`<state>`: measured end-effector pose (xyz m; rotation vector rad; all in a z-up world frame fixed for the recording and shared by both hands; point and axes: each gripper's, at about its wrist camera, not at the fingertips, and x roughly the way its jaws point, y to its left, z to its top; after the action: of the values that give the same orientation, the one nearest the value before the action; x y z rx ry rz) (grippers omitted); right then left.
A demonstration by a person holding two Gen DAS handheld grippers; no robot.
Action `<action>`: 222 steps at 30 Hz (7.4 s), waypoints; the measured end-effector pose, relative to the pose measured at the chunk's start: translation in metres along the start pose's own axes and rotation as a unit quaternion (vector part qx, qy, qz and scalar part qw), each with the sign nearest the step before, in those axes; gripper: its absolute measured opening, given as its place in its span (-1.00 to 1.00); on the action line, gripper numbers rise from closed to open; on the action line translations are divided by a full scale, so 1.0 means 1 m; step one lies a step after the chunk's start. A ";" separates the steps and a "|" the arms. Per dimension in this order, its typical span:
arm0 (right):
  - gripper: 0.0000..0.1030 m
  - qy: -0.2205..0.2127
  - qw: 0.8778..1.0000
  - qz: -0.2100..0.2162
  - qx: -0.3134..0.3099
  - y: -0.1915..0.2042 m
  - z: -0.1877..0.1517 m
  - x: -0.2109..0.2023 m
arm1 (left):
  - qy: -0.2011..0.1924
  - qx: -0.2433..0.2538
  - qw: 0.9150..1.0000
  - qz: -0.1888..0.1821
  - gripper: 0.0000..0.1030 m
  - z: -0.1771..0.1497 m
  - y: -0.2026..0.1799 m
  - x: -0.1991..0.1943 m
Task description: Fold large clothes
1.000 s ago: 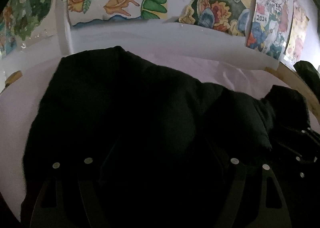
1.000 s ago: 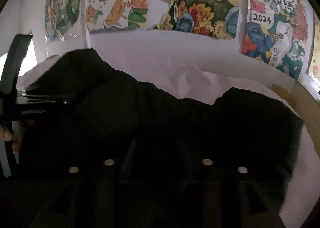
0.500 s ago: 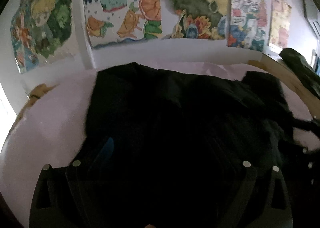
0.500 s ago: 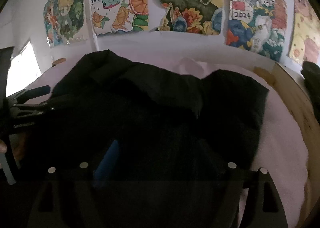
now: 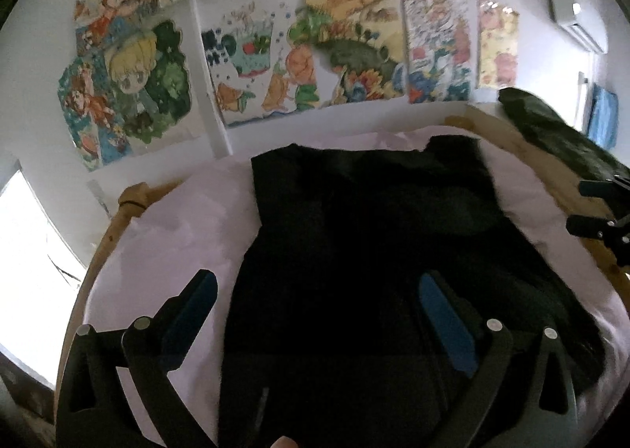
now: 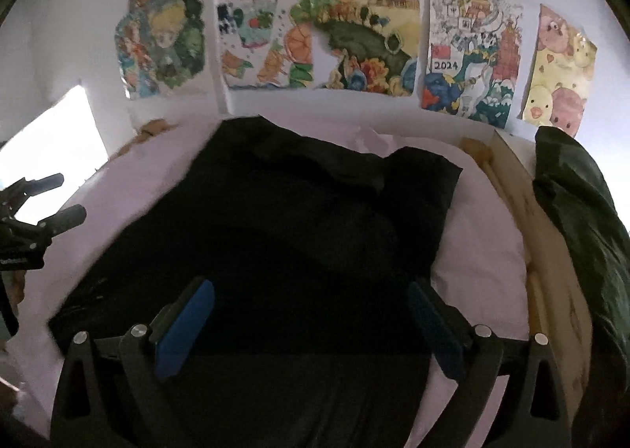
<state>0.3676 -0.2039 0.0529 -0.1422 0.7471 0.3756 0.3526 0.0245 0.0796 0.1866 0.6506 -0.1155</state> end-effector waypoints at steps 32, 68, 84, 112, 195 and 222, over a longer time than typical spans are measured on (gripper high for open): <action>1.00 0.127 0.958 0.018 -0.257 0.127 -0.160 -0.054 | 0.053 0.054 0.991 -0.107 0.97 -0.111 0.025 -0.067; 1.00 0.191 0.945 -0.073 -0.255 0.077 -0.218 0.001 | 0.146 0.287 0.941 0.104 0.95 -0.239 0.003 0.024; 0.95 0.163 0.852 -0.226 -0.443 0.095 -0.263 0.029 | 0.134 0.291 0.944 0.082 -0.29 -0.237 -0.007 0.014; -0.76 0.039 0.962 -0.146 -0.229 0.076 -0.154 -0.178 | -0.073 0.224 0.970 0.065 -0.92 -0.141 -0.032 -0.194; 0.39 0.018 0.993 -0.114 0.024 -0.121 0.026 0.157 | -0.018 -0.132 0.990 -0.048 0.45 0.013 0.080 0.129; 0.80 -0.048 0.997 0.052 -0.040 -0.060 -0.004 0.138 | -0.026 -0.013 0.997 -0.076 0.62 -0.003 -0.038 0.140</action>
<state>0.4811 -0.2215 -0.0451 -0.1591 0.6474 0.5083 0.4552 -0.0191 -0.0131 0.1090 0.6137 -0.2572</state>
